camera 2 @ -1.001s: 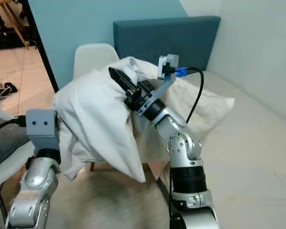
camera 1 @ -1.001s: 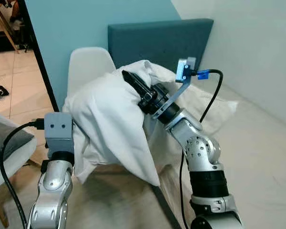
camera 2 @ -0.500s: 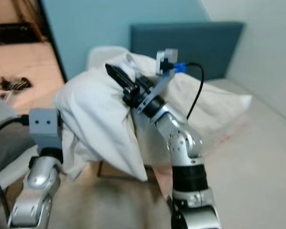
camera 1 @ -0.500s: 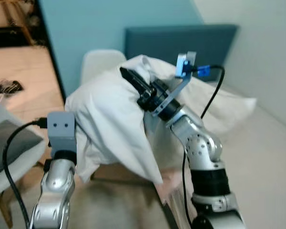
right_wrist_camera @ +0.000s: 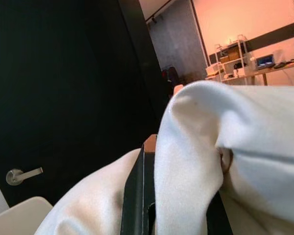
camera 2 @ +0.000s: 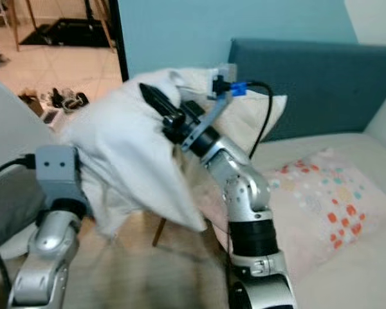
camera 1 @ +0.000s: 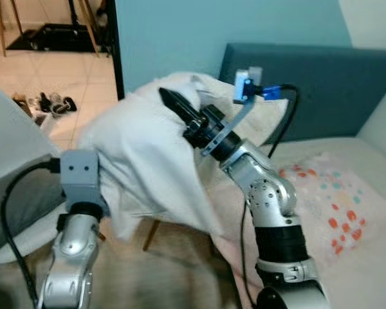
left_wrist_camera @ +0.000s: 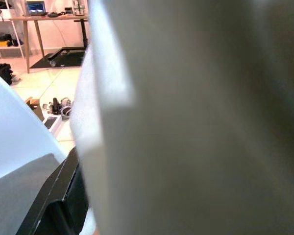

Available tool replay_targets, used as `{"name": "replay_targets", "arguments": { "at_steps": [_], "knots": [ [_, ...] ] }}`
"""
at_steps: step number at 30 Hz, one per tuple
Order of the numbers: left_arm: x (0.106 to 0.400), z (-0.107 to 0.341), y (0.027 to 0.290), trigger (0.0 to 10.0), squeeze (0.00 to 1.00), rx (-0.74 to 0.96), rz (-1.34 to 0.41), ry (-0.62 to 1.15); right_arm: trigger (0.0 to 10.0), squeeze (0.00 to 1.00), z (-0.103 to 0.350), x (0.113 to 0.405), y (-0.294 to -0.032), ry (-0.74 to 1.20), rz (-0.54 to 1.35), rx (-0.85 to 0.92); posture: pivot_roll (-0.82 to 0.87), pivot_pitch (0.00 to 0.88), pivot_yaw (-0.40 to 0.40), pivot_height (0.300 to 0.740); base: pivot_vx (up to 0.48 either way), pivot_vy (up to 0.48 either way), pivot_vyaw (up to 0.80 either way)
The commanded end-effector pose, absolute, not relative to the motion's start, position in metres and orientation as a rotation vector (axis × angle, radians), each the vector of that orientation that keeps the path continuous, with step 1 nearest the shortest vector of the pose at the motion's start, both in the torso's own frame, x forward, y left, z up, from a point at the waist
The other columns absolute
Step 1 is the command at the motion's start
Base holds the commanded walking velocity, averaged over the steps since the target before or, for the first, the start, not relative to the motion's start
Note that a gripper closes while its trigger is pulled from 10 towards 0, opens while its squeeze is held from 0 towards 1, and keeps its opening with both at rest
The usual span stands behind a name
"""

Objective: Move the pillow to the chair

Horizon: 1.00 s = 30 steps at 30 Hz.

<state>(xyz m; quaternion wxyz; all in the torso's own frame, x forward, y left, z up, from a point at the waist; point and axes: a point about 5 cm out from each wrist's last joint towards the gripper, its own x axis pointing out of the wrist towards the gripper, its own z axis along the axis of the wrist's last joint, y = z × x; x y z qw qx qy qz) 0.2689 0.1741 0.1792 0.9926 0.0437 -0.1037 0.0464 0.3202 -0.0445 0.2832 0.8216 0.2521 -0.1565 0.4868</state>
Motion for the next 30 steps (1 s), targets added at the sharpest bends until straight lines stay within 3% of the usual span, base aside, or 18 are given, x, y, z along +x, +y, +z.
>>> {"name": "replay_targets", "arguments": {
  "at_steps": [1, 5, 21, 30],
  "knots": [
    [0.27, 0.185, 0.163, 10.0, 0.0, 0.071, 0.024, -0.241, 10.0, 0.0, 0.3, 0.312, -0.029, -0.396, 1.119, 0.526, 0.09, 0.0, -0.099, 0.739, 0.382, 0.0, 0.0],
    [0.27, 0.185, 0.162, 10.0, 0.0, 0.07, 0.017, -0.243, 10.0, 0.0, 0.298, 0.319, -0.032, -0.379, 1.057, 0.517, 0.1, 0.0, -0.1, 0.739, 0.382, 0.0, 0.0],
    [0.269, 0.185, 0.161, 10.0, 0.0, 0.066, -0.001, -0.251, 10.0, 0.0, 0.29, 0.335, -0.035, -0.31, 0.923, 0.435, 0.1, 0.0, -0.103, 0.739, 0.378, 0.0, -0.78],
    [0.27, 0.18, 0.185, 10.0, 0.0, 0.086, 0.172, -0.2, 10.0, 0.0, 0.26, 0.328, -0.011, -0.194, 1.001, 0.187, 0.1, 0.0, -0.103, 0.739, 0.032, 0.0, 0.0]
  ]
}}
